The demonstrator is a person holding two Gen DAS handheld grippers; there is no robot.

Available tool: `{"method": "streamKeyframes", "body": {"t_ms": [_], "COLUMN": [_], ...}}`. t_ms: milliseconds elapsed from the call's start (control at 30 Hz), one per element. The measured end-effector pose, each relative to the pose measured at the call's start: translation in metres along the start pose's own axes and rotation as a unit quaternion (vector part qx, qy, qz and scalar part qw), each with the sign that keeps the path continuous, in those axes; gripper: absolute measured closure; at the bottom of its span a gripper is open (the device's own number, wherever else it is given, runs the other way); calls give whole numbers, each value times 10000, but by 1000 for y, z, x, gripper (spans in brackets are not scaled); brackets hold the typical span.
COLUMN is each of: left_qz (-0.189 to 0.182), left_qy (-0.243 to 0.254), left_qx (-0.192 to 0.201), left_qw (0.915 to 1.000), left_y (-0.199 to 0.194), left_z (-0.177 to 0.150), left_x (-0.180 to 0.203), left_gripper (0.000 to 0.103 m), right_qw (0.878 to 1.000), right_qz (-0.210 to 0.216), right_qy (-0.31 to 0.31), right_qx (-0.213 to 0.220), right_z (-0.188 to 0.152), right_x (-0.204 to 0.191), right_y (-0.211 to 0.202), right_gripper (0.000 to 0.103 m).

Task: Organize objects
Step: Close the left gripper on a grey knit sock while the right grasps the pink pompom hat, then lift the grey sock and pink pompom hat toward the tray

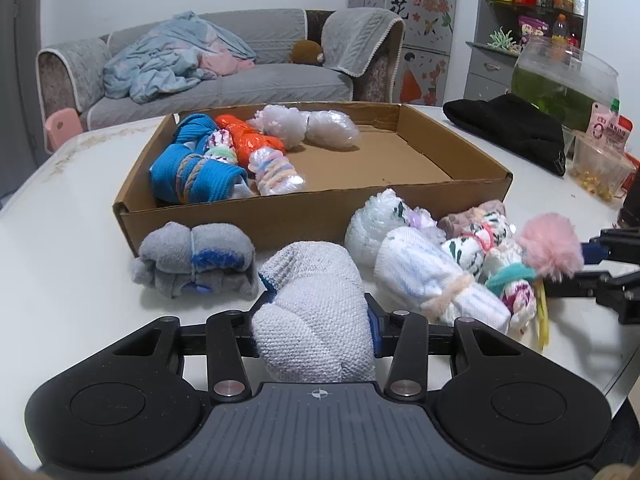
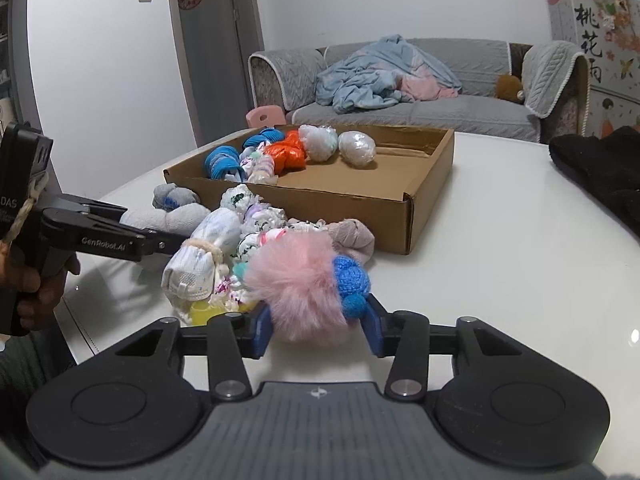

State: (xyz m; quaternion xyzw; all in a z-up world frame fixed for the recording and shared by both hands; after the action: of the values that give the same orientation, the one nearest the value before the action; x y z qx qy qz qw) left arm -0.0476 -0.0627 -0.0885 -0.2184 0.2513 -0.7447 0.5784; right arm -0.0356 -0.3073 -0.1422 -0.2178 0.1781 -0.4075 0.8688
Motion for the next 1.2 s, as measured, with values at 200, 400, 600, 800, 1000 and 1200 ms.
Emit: {"method": "streamKeyframes", "body": {"t_ms": [200, 400, 600, 800, 1000, 1200], "left_qz": [18, 9, 1, -12, -12, -26], "left_qy": [-49, -57, -73, -78, -50, -57], "left_qx": [-12, -1, -21, -28, -38, -43], "left_qw": [10000, 10000, 10000, 10000, 10000, 10000], "left_y": [-8, -17, -16, -15, -16, -16], "left_z": [-6, -10, -12, -12, -12, -13], "left_x": [-6, -7, -9, -9, -9, -10], "left_gripper": [52, 52, 52, 52, 51, 51], "right_qw": [10000, 10000, 9999, 9995, 9977, 9944], "right_qz": [21, 48, -90, -138, -8, 408], "right_qy": [-46, -6, -85, -289, -678, -949], "right_qx": [-67, 79, -17, -42, -54, -239], "right_z": [0, 1, -4, 2, 7, 18], "right_x": [-2, -2, 1, 3, 1, 5], "right_y": [-1, -10, -9, -4, -4, 8], "right_gripper": [63, 68, 50, 26, 16, 20]}}
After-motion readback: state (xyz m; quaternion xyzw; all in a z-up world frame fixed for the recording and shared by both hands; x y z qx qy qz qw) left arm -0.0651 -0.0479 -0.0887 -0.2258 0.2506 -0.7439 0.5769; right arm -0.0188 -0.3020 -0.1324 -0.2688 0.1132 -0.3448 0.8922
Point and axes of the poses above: each gripper's, at about its wrist camera, not at the fingertips, and y roughly the way its jaws point, x to its right, z to its top, the point moved 3 cm from there along y, roughly the way its jaws point, and after that the axes turned 1 degree about -y, right-handed, at the moved point
